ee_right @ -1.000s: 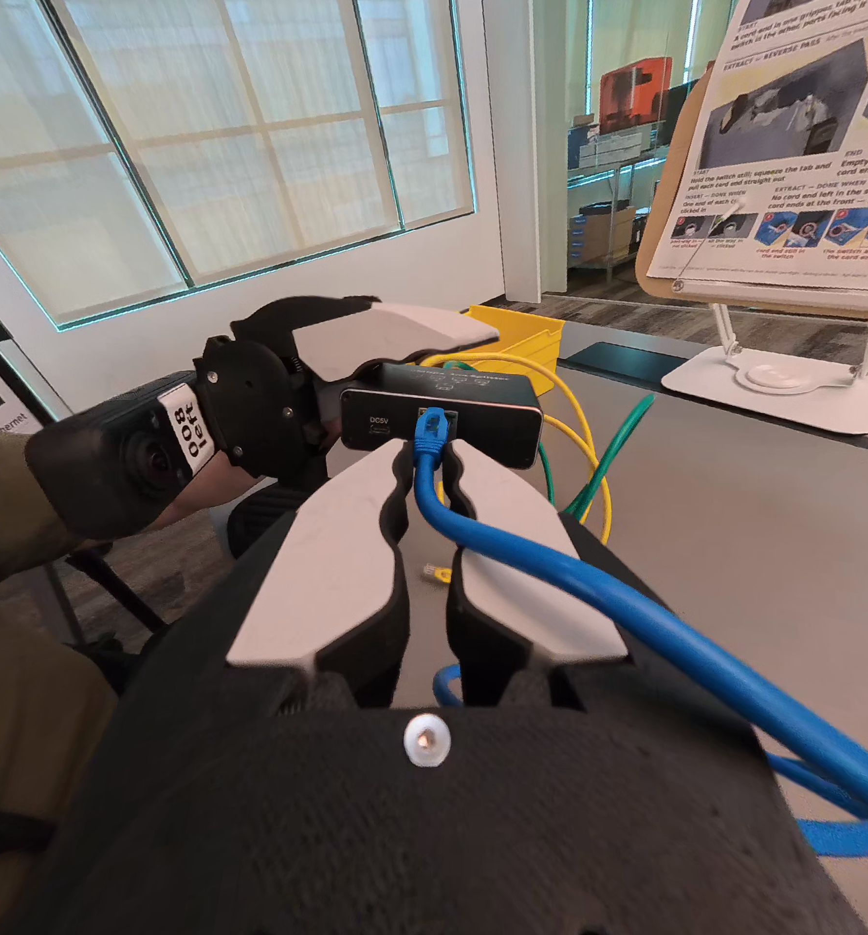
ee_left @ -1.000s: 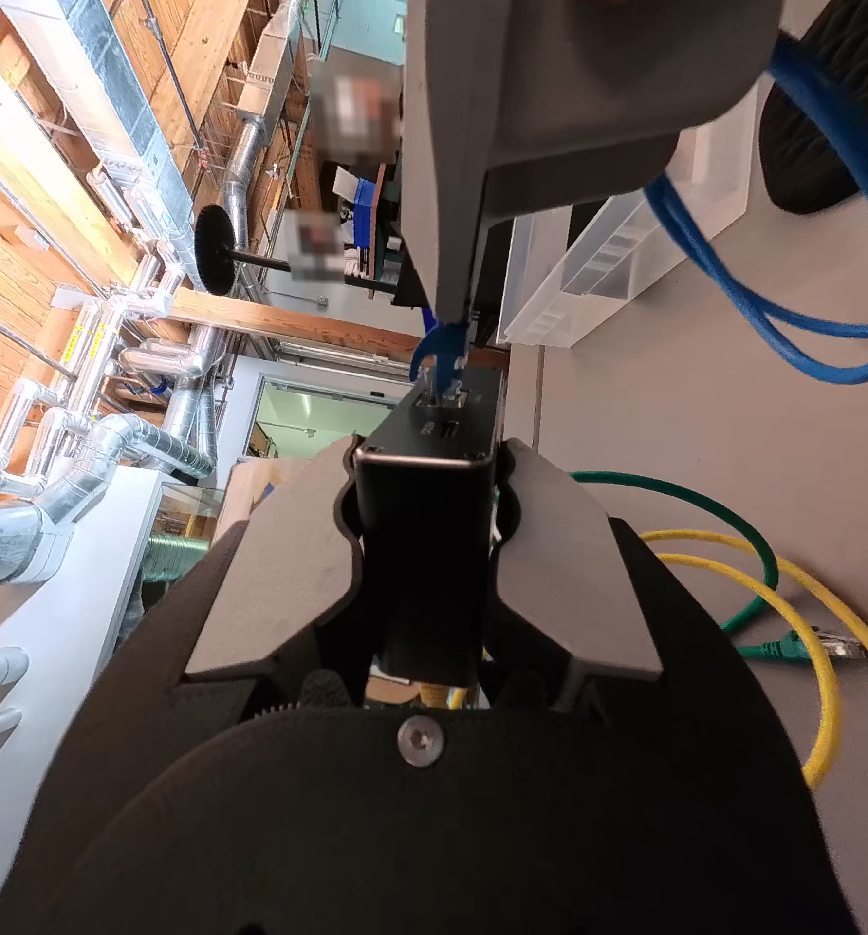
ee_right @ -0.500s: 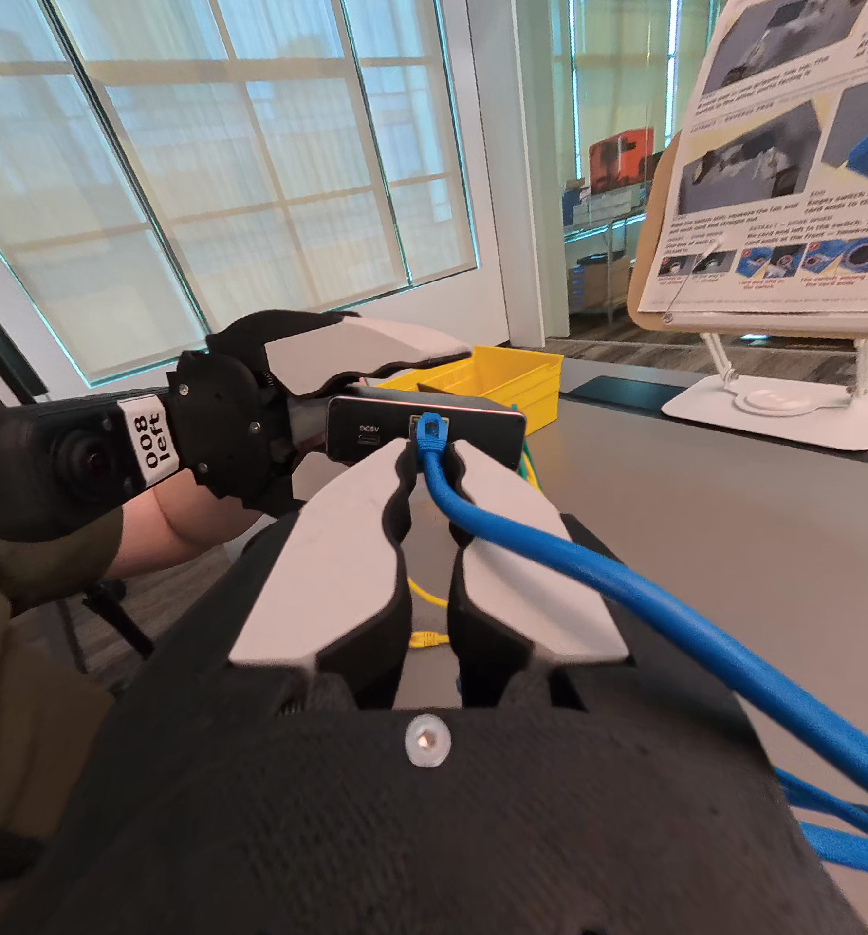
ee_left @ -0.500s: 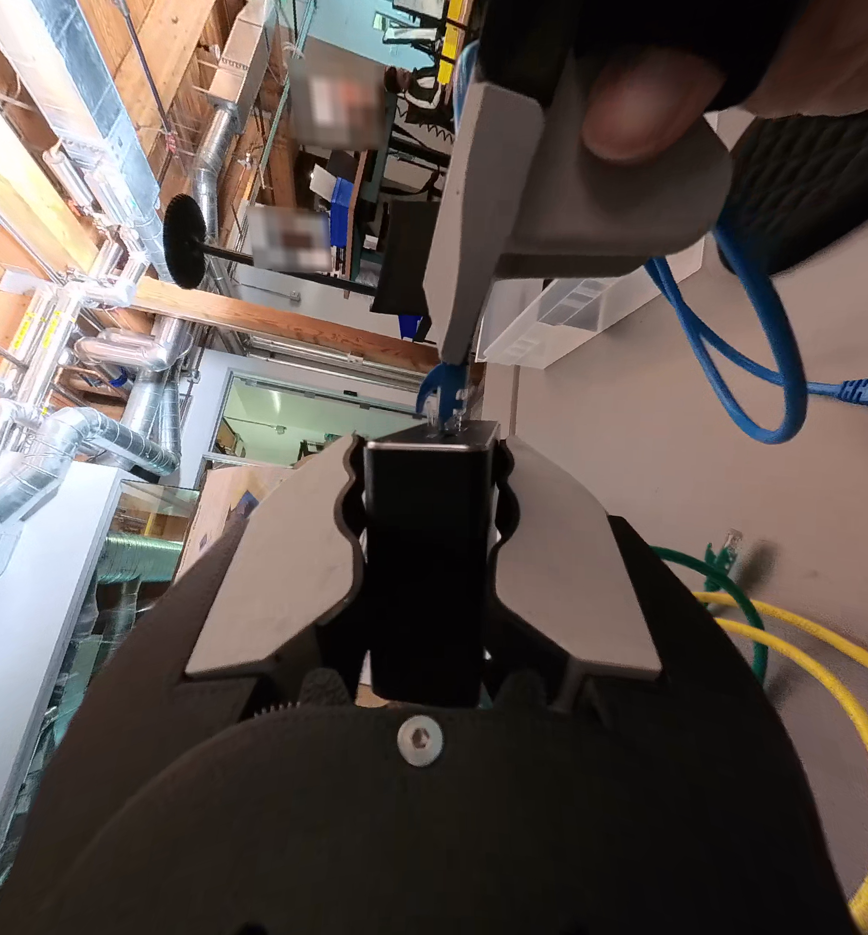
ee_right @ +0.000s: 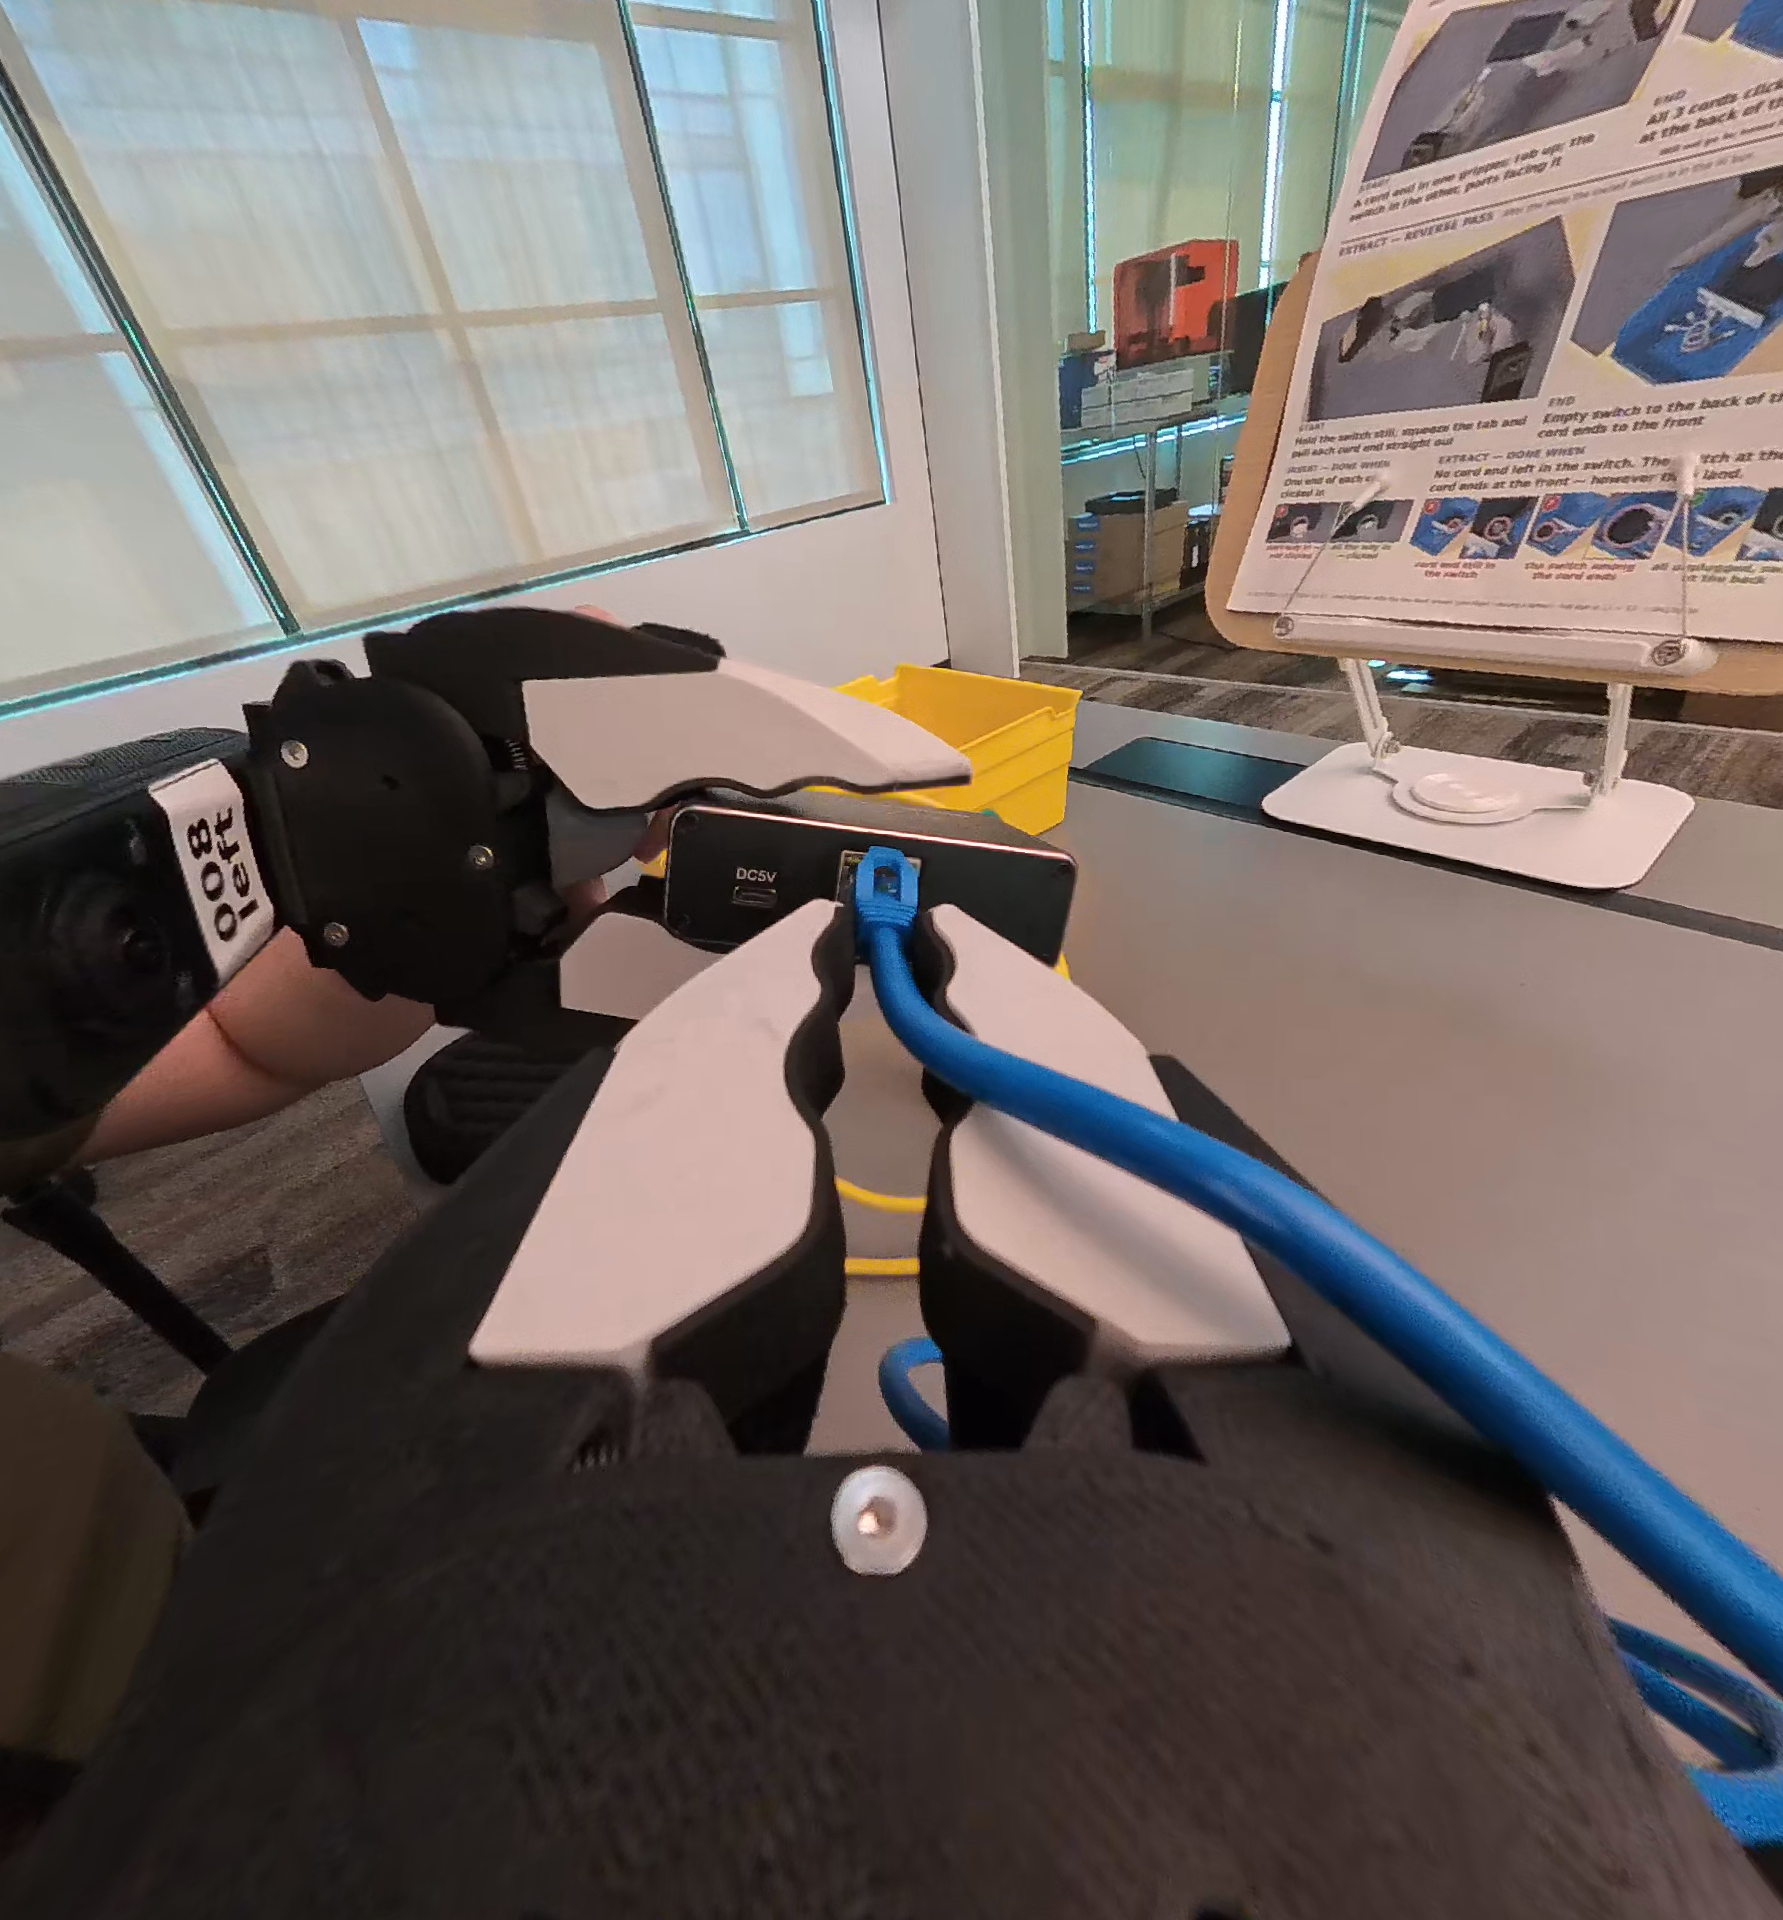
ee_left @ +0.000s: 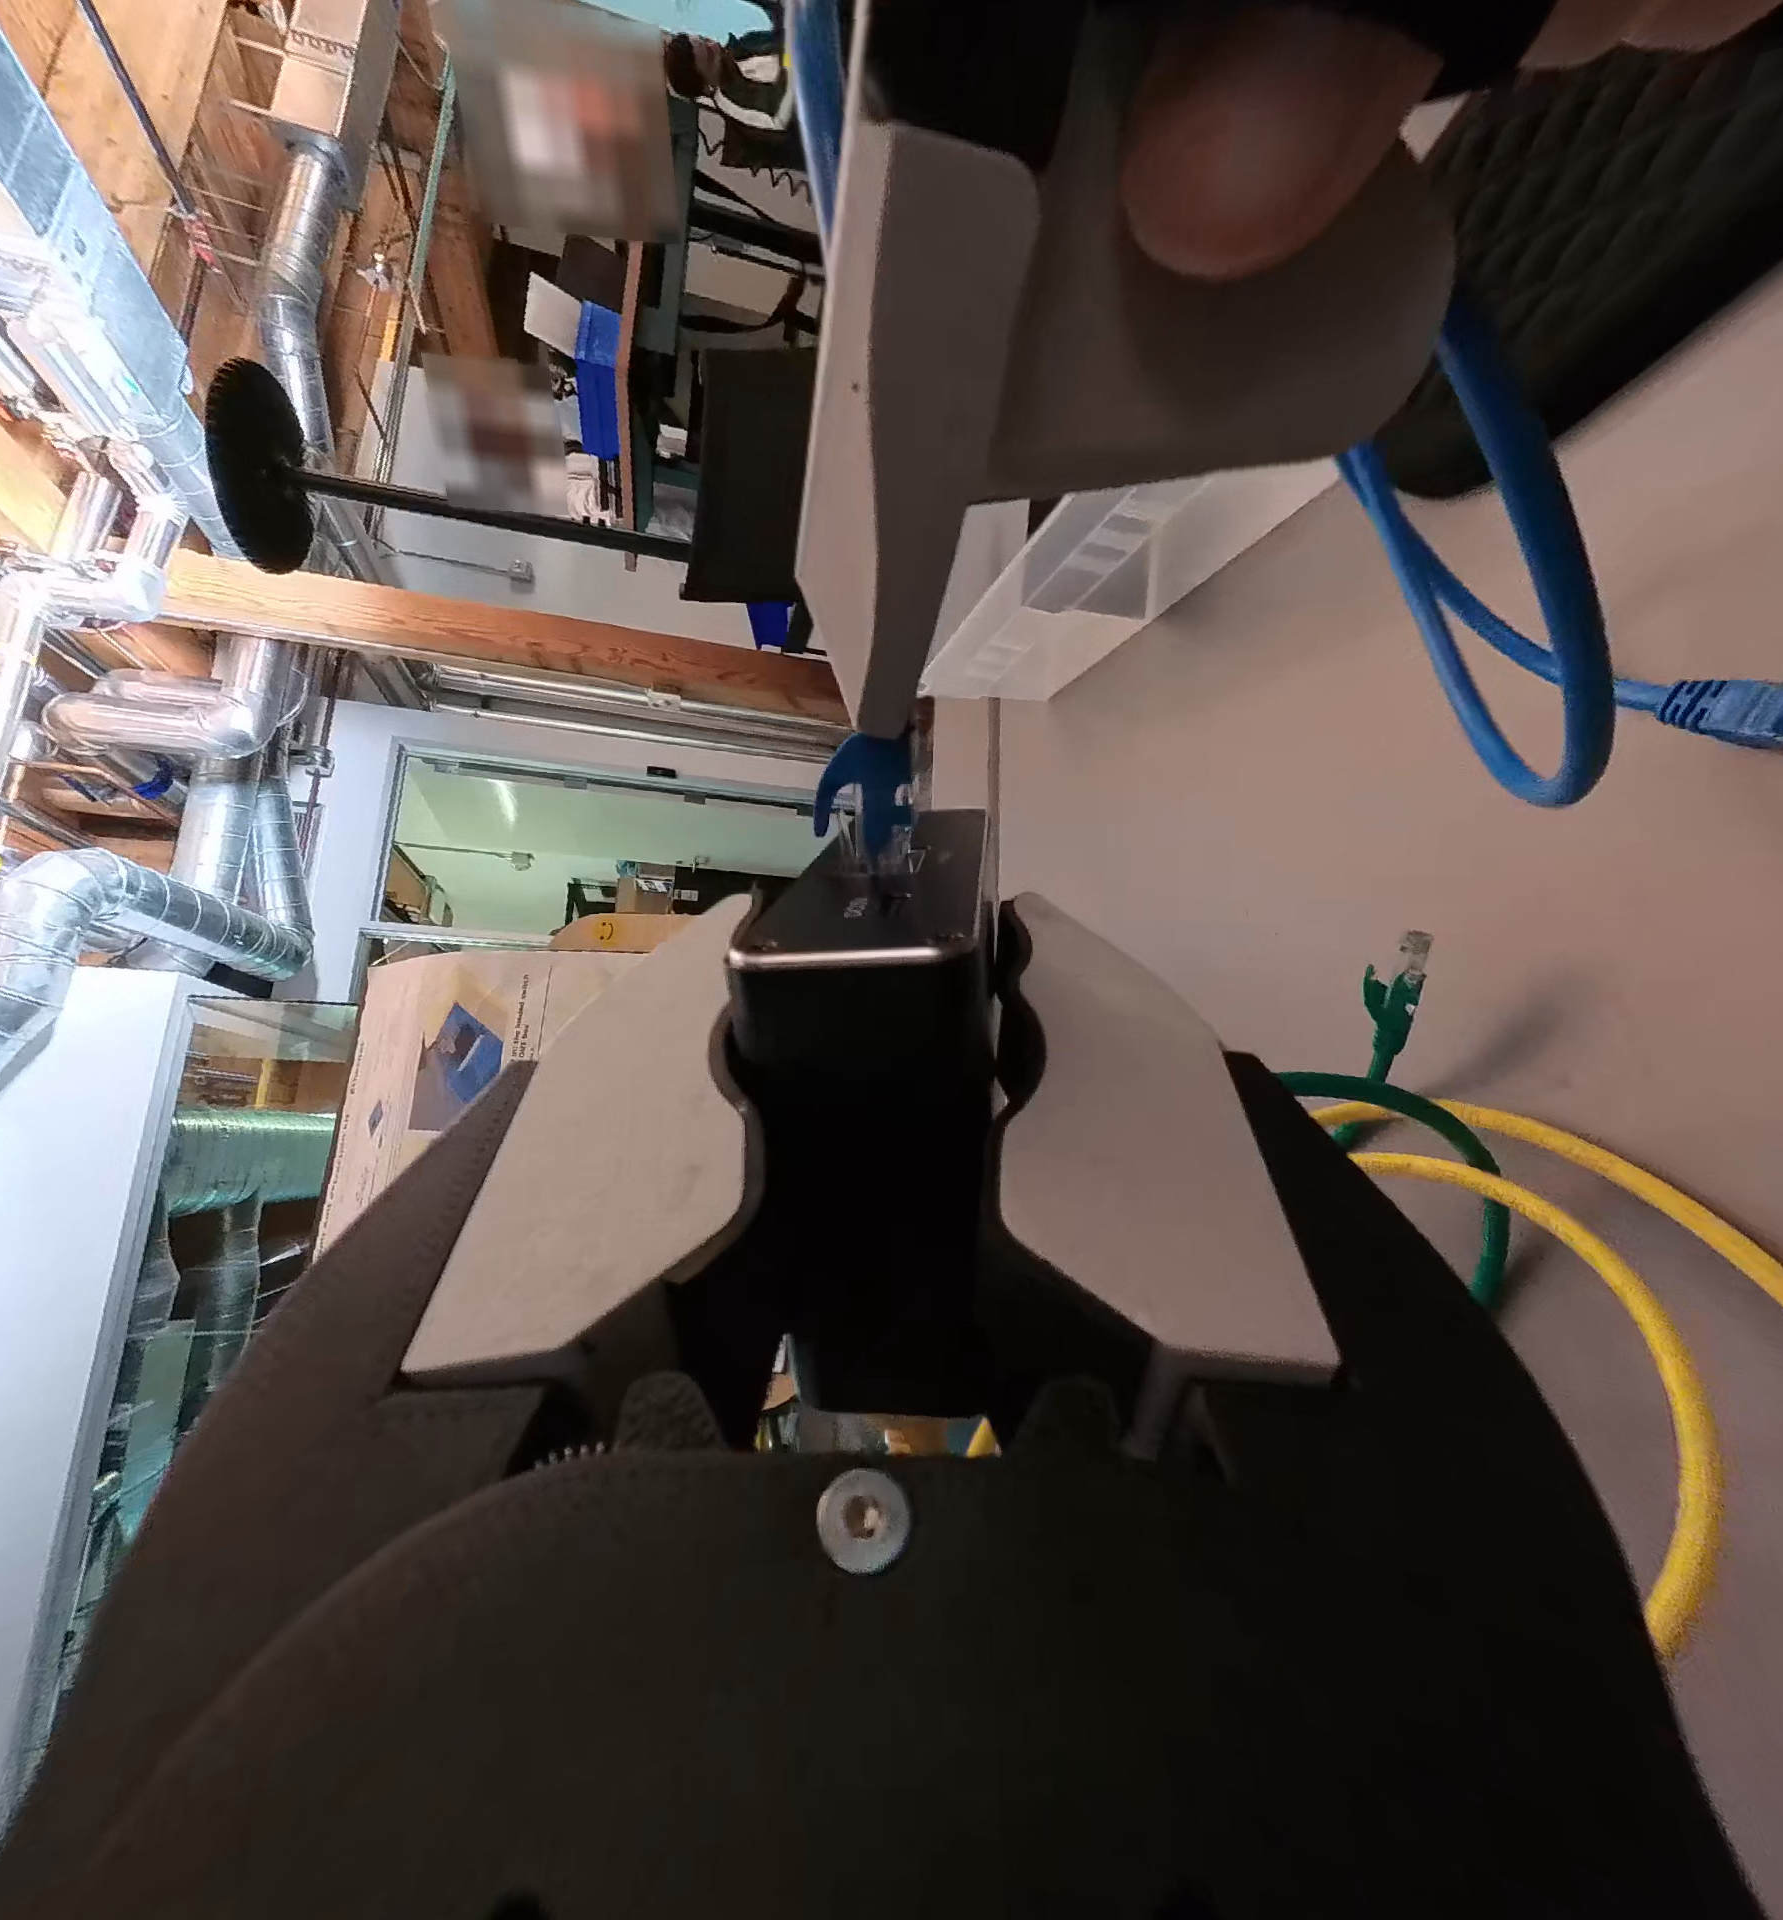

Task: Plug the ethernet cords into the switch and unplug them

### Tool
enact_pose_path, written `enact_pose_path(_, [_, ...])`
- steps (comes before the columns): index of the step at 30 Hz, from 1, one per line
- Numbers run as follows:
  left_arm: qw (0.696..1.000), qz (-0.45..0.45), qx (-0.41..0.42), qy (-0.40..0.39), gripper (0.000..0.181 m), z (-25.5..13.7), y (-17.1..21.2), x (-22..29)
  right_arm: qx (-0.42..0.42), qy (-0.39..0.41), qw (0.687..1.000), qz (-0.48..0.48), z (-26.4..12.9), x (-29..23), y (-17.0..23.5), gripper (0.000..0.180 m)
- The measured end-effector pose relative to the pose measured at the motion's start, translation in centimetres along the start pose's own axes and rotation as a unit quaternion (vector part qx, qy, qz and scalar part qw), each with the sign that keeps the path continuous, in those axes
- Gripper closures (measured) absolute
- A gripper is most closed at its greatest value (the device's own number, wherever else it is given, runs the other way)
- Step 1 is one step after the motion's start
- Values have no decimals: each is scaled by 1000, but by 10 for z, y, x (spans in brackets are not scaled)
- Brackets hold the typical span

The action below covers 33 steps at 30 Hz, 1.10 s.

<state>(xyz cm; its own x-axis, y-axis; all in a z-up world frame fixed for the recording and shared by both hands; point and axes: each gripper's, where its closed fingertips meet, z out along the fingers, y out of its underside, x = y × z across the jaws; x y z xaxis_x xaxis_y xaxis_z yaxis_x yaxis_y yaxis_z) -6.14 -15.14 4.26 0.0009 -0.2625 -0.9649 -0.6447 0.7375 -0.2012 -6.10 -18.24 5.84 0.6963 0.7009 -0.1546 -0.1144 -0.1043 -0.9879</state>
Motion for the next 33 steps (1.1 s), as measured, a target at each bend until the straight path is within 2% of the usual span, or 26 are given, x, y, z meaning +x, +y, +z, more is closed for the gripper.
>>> enact_pose_path(4, [1000,3,-14,-19,136,1,4,0,-9,10,1000,-10,0,-3,1,169])
enact_pose_path(6, [999,13,-26,-24,141,2,8,2,-19,20,999,-17,0,-3,3,169])
enact_pose_path(7, [999,11,-32,-20,136,3,10,4,-24,26,999,-22,0,-2,5,169])
enact_pose_path(9, [999,7,-35,-12,141,4,12,6,-27,30,999,-20,1,-1,7,169])
enact_pose_path(14, [1000,-7,3,-6,142,0,3,9,-16,0,1000,14,-2,-6,8,169])
enact_pose_path(22, [1000,11,4,21,143,3,4,29,-32,-57,992,110,1,3,30,168])
enact_pose_path(24, [999,5,-10,40,141,6,9,34,-43,-42,994,89,3,6,35,168])
enact_pose_path(30, [998,44,-30,-15,138,8,20,26,-28,-43,996,69,6,5,33,168])
enact_pose_path(33, [996,62,-56,-17,138,12,35,33,-35,-34,997,56,5,6,37,168])
